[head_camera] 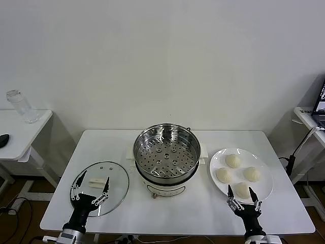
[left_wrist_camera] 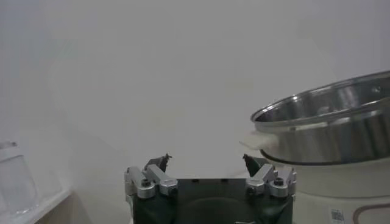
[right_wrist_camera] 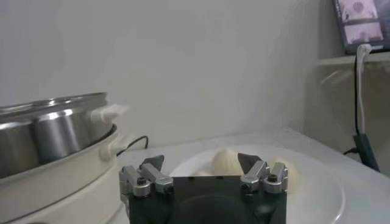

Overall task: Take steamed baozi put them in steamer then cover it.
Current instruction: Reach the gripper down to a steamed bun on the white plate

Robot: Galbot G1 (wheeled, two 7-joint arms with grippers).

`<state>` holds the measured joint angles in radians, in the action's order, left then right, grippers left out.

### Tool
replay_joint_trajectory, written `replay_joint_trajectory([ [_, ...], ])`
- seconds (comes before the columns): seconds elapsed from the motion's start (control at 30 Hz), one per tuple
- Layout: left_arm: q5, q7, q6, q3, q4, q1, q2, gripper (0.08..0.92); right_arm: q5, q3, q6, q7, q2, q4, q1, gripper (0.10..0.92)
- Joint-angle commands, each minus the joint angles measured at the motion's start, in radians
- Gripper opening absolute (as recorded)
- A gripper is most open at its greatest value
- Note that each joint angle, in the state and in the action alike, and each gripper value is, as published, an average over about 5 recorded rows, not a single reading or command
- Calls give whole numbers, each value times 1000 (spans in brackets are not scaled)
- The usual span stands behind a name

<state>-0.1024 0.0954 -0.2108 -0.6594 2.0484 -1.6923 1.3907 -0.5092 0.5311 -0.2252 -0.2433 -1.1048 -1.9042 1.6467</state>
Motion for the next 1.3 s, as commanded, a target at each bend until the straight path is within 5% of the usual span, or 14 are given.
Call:
replay_joint_trajectory([
  [0.03,3,0,-1,4,18,-3,-1,823,-42,38,113,-47,72,30,-188,823],
  [0.4,2,-2,-2,7,39,-1,-2,823,-261,-232,207,-8,273,489,-896,823],
  [0.63,3,-2,-2,5,39,7,-3,823,-306,-486,290,303,348,801,-1216,823],
  [1.07,4,-5,-2,4,38,10,-2,823,206,-825,216,1330,427,1052,-1548,823],
  [1.3,3,-8,-2,4,39,8,4,823,497,-966,139,1578,393,1087,-1673,823],
])
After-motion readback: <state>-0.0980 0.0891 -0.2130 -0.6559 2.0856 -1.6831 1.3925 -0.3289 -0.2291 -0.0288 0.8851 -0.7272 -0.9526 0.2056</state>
